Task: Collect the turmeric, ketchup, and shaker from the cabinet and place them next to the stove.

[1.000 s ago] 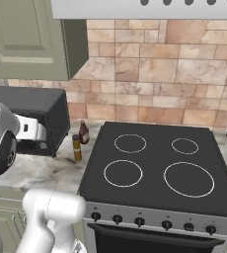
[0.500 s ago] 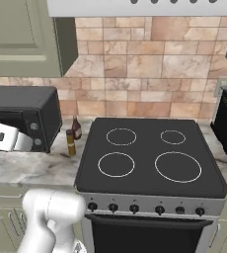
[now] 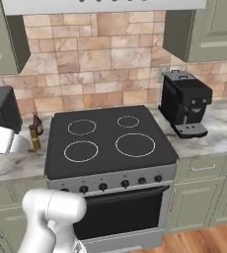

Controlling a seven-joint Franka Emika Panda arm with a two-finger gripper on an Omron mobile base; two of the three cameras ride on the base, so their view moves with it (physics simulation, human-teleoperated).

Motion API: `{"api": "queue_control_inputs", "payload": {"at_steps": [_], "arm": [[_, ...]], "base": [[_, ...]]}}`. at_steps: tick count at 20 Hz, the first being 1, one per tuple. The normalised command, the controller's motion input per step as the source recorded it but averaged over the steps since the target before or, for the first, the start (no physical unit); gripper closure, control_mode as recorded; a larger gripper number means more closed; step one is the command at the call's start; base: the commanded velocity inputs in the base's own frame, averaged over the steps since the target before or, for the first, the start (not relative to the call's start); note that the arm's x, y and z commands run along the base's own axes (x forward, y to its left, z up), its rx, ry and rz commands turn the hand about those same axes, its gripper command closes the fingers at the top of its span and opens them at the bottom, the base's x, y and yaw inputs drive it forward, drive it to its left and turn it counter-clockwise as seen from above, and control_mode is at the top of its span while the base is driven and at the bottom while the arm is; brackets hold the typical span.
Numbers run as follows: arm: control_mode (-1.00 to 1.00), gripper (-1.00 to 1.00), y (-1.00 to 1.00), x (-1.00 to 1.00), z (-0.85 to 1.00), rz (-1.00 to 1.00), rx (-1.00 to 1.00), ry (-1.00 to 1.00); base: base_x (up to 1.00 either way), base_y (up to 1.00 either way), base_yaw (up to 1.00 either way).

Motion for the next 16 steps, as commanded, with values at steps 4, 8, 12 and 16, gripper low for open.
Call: {"api": "queue_control_inputs", "payload": {"at_steps": [4, 8, 12, 16], "arm": [[1.0, -1.0, 0.0, 0.0, 0.0, 0.0, 0.0, 0.0], [1.0, -1.0, 0.0, 0.0, 0.0, 0.0, 0.0, 0.0], [1.0, -1.0, 0.0, 0.0, 0.0, 0.0, 0.0, 0.0], [1.0, -1.0, 0.0, 0.0, 0.0, 0.0, 0.0, 0.0]], "base": [[0.0, -0.97, -0.39], [0.0, -1.0, -0.31], [0.0, -1.0, -0.28], [0.0, -1.0, -0.28]]}}
